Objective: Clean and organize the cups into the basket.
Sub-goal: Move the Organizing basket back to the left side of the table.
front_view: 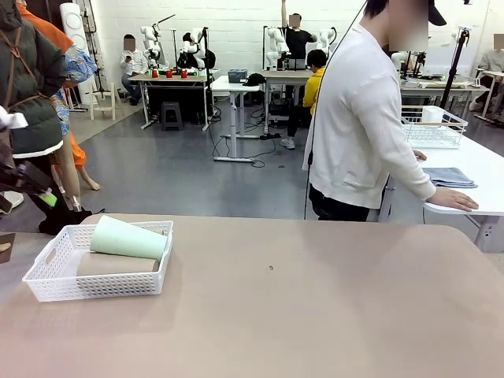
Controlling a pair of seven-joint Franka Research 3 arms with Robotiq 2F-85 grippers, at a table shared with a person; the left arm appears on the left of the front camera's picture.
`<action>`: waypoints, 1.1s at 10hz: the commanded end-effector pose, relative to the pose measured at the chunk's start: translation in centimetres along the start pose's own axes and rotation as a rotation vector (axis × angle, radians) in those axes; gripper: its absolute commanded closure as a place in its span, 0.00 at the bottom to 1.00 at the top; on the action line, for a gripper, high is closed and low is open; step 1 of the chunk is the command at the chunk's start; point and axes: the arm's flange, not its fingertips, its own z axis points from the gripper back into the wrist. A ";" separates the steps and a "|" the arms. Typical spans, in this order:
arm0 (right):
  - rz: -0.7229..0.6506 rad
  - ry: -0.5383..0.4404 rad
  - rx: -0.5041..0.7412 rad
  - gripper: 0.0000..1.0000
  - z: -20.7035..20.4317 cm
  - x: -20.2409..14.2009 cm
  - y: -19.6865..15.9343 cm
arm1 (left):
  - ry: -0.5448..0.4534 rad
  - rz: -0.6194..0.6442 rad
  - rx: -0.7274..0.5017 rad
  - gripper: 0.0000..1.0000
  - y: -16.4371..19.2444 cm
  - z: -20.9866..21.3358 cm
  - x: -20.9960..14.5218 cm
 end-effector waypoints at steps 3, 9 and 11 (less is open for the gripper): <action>0.007 0.002 0.001 0.00 -0.3 -0.4 0.1 | 0.122 -0.050 -0.653 0.00 8.5 9.6 -0.3; 0.007 0.002 0.001 0.00 -0.3 -0.4 0.1 | 0.240 0.029 -1.072 0.00 16.5 6.2 -0.2; 0.007 0.002 0.001 0.00 -0.3 -0.4 0.1 | 0.230 0.055 -1.031 0.00 17.0 6.2 -0.7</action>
